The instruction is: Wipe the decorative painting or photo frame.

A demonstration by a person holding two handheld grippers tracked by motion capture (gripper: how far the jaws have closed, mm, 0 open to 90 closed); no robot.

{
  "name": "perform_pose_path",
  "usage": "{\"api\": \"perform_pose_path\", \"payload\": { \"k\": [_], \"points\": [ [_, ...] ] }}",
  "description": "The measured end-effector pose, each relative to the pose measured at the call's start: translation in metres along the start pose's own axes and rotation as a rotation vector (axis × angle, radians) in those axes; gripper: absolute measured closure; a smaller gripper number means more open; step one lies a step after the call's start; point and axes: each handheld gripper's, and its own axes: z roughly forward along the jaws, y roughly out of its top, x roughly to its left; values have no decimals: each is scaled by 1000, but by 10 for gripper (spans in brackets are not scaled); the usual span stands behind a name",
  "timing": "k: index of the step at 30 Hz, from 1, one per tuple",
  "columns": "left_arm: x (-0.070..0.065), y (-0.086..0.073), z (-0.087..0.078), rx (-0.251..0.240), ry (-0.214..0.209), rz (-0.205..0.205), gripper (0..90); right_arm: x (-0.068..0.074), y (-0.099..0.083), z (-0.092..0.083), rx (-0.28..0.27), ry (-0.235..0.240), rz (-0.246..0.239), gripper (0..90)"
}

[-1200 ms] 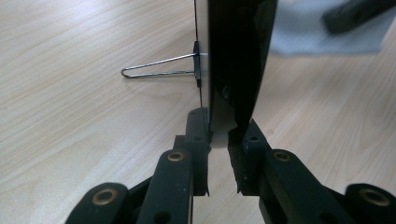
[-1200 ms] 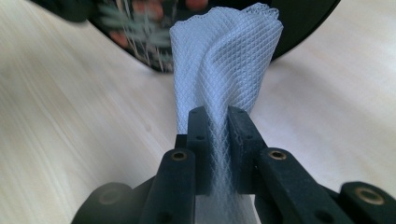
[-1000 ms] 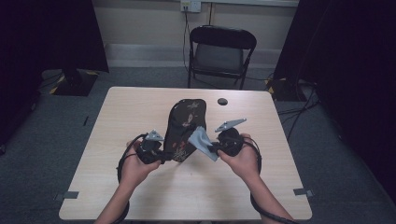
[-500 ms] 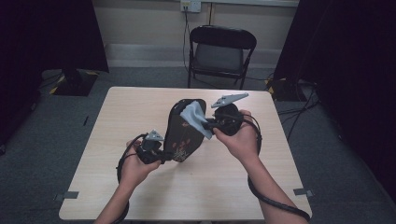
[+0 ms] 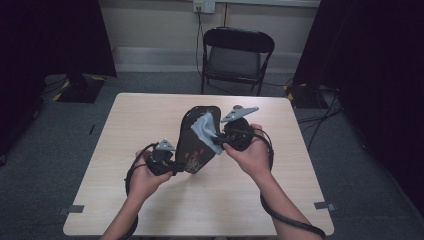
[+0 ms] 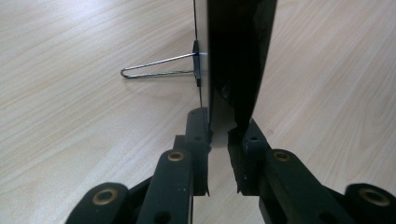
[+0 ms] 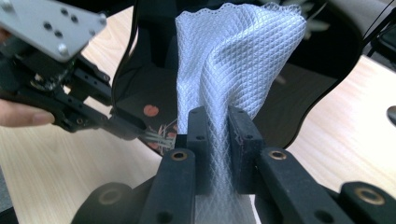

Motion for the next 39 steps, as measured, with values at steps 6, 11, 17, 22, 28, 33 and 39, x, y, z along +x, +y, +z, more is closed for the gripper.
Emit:
{"api": "perform_pose_path", "payload": {
  "k": [6, 11, 17, 22, 28, 33, 39],
  "points": [
    [0, 0, 0, 0, -1, 1, 786, 1, -15, 12, 29, 10, 11, 809],
    [0, 0, 0, 3, -2, 2, 786, 0, -31, 24, 56, 21, 31, 809],
    [0, 0, 0, 0, 1, 1, 786, 0, -53, 40, 83, 56, 59, 809],
    [0, 0, 0, -3, -1, 0, 786, 1, -72, 53, 116, 69, 75, 809],
    [0, 0, 0, 1, -4, 1, 786, 2, -90, 69, 159, 79, 87, 809],
    [0, 0, 0, -2, 0, -1, 786, 1, -102, 79, 192, 84, 97, 809],
    [0, 0, 0, -3, -1, 2, 786, 2, -117, 87, 232, 89, 112, 809]
  ]
}}
